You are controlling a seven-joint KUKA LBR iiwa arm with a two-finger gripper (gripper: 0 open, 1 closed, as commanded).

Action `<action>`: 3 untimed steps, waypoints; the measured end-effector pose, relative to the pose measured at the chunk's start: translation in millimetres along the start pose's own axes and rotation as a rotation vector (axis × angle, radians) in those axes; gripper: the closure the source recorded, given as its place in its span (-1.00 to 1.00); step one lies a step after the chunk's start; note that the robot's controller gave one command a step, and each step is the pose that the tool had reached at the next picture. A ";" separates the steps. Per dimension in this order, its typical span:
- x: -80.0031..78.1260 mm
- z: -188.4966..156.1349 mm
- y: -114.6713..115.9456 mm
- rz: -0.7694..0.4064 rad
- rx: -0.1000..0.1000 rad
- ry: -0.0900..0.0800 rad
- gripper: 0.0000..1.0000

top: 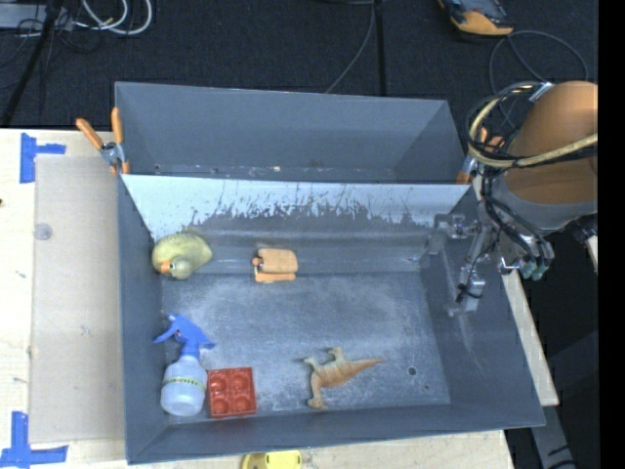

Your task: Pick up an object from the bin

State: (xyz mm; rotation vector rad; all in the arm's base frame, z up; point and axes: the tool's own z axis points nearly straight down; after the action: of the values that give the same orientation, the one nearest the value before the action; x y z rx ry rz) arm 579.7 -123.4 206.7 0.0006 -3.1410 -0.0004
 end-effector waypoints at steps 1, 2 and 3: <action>29.3 44.4 22.6 -0.094 0.000 0.000 -1.00; 80.2 51.3 88.1 -0.290 -0.001 0.003 -1.00; 85.3 62.3 102.9 -0.365 -0.003 0.002 -1.00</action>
Offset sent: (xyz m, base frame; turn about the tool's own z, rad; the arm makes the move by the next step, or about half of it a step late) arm -0.0843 0.0937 -0.0494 -0.2951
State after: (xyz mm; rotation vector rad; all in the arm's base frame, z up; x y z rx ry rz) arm 494.3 -20.5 144.5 0.5701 -3.0871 -0.0047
